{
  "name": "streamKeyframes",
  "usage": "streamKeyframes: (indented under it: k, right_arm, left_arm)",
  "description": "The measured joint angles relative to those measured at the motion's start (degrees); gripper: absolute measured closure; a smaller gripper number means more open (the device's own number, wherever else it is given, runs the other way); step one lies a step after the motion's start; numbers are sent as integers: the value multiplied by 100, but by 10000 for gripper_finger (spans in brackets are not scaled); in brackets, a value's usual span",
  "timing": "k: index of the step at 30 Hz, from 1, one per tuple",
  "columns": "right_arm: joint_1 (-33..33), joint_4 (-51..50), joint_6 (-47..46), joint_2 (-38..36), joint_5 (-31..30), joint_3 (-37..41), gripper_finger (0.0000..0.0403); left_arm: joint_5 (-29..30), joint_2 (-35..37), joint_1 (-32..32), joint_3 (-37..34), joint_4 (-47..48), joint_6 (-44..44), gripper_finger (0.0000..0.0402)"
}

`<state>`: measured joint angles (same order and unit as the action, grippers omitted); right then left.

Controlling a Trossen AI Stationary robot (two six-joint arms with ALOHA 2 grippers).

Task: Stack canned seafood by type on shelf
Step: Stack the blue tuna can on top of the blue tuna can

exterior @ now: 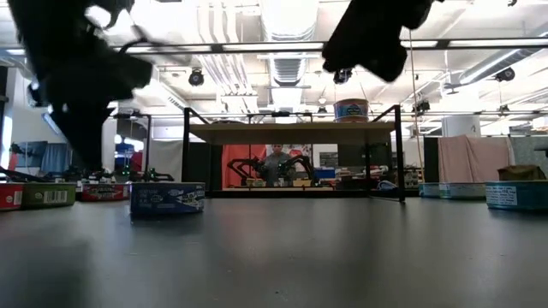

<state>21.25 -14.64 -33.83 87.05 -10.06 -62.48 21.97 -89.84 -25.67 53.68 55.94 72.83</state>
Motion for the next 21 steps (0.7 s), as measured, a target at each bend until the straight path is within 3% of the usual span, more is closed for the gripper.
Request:
streamKeyframes:
  k: [7, 10, 15, 21]
  right_arm:
    - [111, 176, -132, 629, 594, -357, 291]
    - [119, -18, -218, 695, 757, -524, 279]
    - [123, -403, -150, 597, 710, -590, 274]
    - [123, -624, 42, 407, 702, -568, 281]
  left_arm:
    - [-255, 1112, 1156, -1732, -2469, -217, 401]
    - [-364, 1339, 1641, -2198, -3060, -382, 401]
    - [-376, 1315, 2099, -2484, -3835, -547, 401]
    - [-454, 771, 1912, -2375, -5539, -780, 401]
